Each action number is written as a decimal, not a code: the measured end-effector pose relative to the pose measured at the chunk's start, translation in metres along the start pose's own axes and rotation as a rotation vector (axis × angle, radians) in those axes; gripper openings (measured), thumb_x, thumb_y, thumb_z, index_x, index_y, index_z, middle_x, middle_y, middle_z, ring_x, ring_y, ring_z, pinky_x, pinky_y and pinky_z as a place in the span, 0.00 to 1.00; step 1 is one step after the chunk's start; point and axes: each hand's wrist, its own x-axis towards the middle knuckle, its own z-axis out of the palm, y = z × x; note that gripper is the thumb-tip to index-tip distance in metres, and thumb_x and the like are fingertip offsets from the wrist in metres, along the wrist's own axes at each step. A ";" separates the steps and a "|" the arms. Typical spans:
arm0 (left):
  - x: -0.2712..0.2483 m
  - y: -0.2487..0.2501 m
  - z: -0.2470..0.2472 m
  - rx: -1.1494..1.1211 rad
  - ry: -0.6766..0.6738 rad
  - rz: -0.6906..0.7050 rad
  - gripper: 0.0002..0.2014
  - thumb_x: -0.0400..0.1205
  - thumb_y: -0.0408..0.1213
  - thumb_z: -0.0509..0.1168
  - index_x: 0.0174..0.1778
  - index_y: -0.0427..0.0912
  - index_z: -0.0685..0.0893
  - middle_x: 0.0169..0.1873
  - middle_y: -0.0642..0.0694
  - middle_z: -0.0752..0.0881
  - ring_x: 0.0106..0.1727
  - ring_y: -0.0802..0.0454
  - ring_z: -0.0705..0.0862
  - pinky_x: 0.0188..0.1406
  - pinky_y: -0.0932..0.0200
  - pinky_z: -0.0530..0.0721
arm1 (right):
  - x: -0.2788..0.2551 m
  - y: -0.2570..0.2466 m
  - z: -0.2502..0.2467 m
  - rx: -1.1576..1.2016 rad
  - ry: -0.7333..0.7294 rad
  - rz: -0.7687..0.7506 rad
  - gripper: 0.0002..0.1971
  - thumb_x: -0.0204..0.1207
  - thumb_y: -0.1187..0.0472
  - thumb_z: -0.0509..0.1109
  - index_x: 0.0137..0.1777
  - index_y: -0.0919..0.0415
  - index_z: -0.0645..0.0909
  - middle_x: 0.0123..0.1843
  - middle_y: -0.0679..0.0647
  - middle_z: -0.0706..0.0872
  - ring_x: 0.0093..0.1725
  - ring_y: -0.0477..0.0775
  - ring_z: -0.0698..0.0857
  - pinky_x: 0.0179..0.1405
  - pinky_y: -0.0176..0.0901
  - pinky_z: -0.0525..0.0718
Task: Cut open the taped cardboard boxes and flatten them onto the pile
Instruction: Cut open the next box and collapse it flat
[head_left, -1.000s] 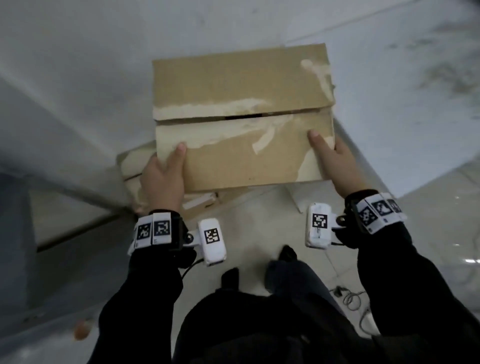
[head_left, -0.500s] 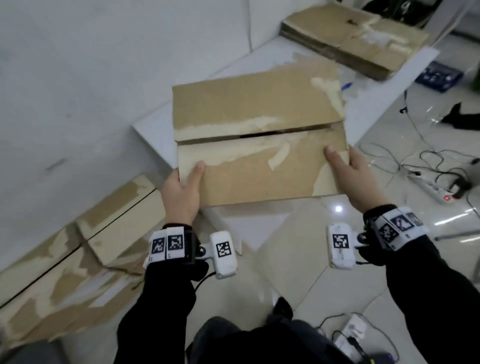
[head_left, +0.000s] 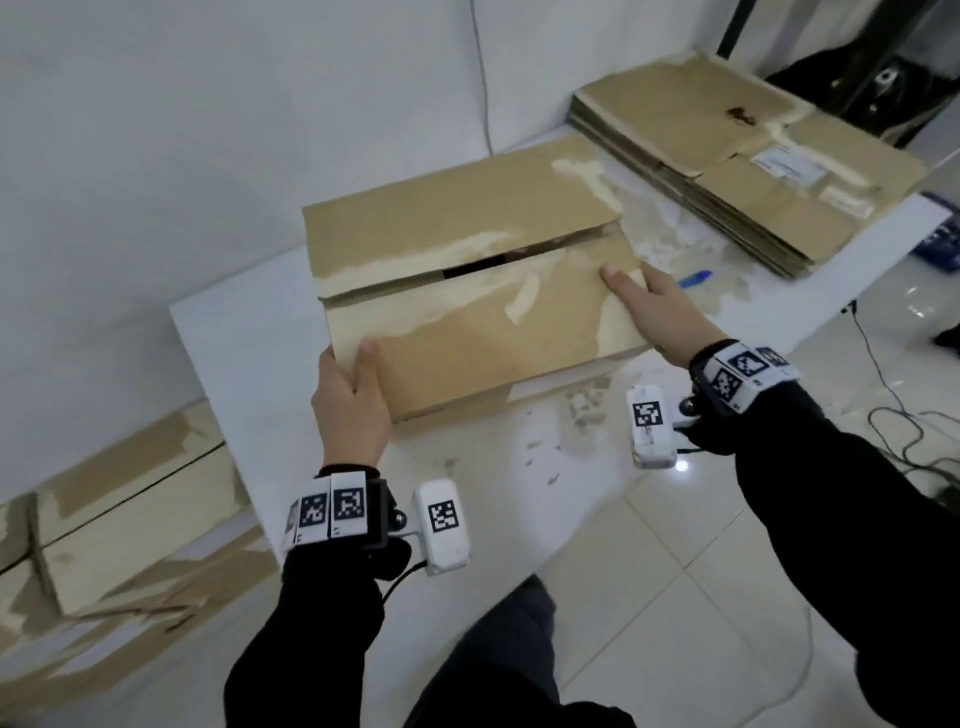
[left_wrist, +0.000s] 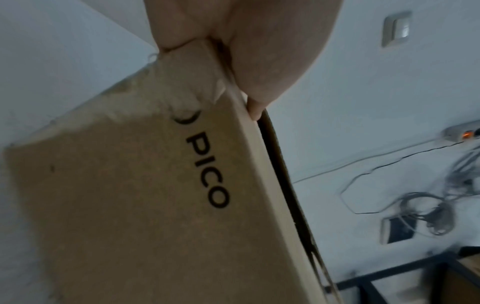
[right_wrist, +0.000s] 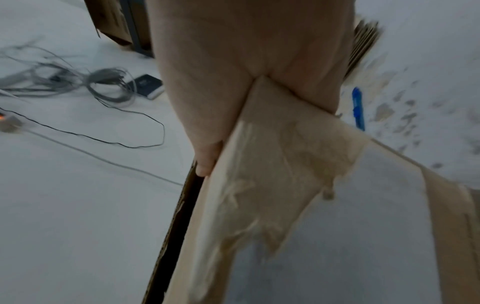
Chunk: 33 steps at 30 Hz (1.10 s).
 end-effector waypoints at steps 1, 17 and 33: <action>0.007 0.003 0.009 0.011 0.032 -0.008 0.24 0.88 0.51 0.52 0.75 0.39 0.70 0.70 0.44 0.77 0.71 0.45 0.74 0.60 0.63 0.68 | 0.017 -0.003 -0.001 -0.024 -0.030 0.022 0.23 0.79 0.42 0.63 0.68 0.55 0.77 0.60 0.52 0.85 0.56 0.53 0.85 0.59 0.49 0.83; 0.097 0.048 0.026 0.773 0.306 0.013 0.23 0.86 0.52 0.56 0.69 0.39 0.78 0.59 0.34 0.84 0.60 0.34 0.81 0.57 0.44 0.77 | 0.042 0.039 -0.008 0.202 -0.293 0.140 0.20 0.82 0.44 0.57 0.72 0.47 0.63 0.69 0.47 0.75 0.63 0.47 0.79 0.61 0.46 0.81; -0.053 0.080 0.197 0.415 0.332 -0.042 0.37 0.80 0.61 0.48 0.81 0.41 0.63 0.84 0.39 0.47 0.83 0.42 0.35 0.81 0.44 0.37 | 0.148 0.011 -0.052 0.045 -0.450 -0.178 0.15 0.82 0.51 0.63 0.67 0.50 0.73 0.56 0.43 0.81 0.58 0.50 0.82 0.57 0.44 0.82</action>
